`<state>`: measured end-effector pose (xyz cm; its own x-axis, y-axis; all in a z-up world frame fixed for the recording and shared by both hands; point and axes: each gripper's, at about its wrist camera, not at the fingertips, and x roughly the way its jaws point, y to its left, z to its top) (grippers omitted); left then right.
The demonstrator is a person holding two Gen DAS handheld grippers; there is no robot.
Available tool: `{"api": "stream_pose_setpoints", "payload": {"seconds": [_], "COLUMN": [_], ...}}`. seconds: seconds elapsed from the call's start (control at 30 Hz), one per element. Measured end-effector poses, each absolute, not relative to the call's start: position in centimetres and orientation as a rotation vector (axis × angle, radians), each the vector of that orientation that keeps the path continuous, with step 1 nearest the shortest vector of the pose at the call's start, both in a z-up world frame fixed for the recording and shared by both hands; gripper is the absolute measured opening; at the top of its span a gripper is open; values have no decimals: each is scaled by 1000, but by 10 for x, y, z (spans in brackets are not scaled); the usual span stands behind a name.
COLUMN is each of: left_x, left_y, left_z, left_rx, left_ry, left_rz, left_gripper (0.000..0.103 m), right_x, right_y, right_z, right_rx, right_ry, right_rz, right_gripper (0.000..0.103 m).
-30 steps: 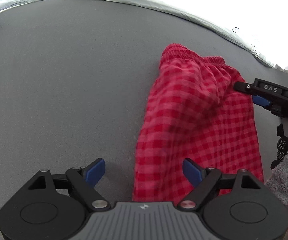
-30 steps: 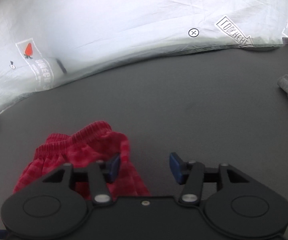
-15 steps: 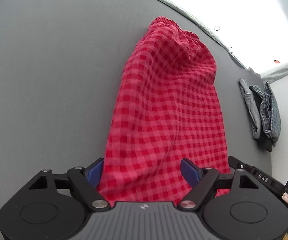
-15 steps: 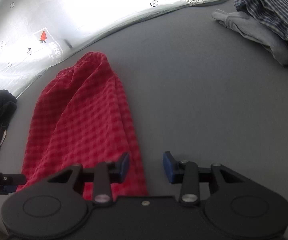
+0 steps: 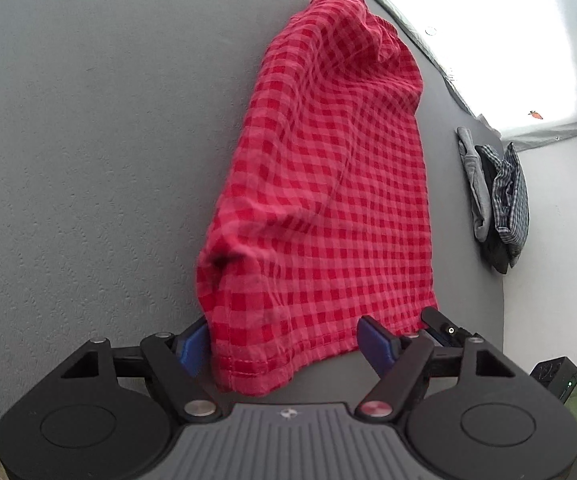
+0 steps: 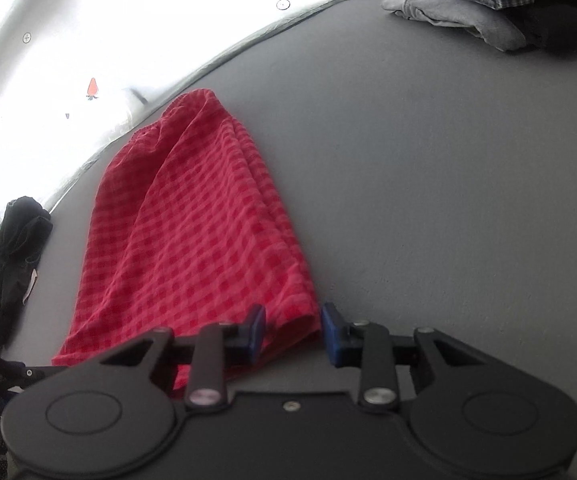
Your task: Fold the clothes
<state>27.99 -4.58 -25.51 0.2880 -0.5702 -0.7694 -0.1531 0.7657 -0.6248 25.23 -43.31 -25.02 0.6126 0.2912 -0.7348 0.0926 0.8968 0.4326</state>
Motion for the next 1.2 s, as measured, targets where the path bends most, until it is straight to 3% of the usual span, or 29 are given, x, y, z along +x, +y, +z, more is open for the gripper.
{"api": "stream_pose_setpoints", "payload": {"seconds": [0.17,0.33,0.47,0.6,0.87,1.2], "left_x": [276,276,280,280,275,237], "left_y": [-55,-58,-65,-67,-54,-13], "left_z": [-251,-255,-254,-255,-246,-160], "left_rx": [-591,-576,-533,-512,-514,-669], "left_ry": [1266,1262,1263,1250,1219,1139], "left_rz": [-327,-358,-372,-368,-343,-333], "left_gripper": [65,42,38,18,9,8], "right_x": [253,251,253,254,244,196], "right_y": [-429,-427,-419,-414,-416,-430], "right_z": [-249,-249,-246,-246,-239,-171], "right_rx": [451,444,374,371,427,618], "right_ry": [912,909,917,918,913,854], "right_rz": [80,39,31,38,78,228], "right_gripper": [29,18,15,7,4,3]}}
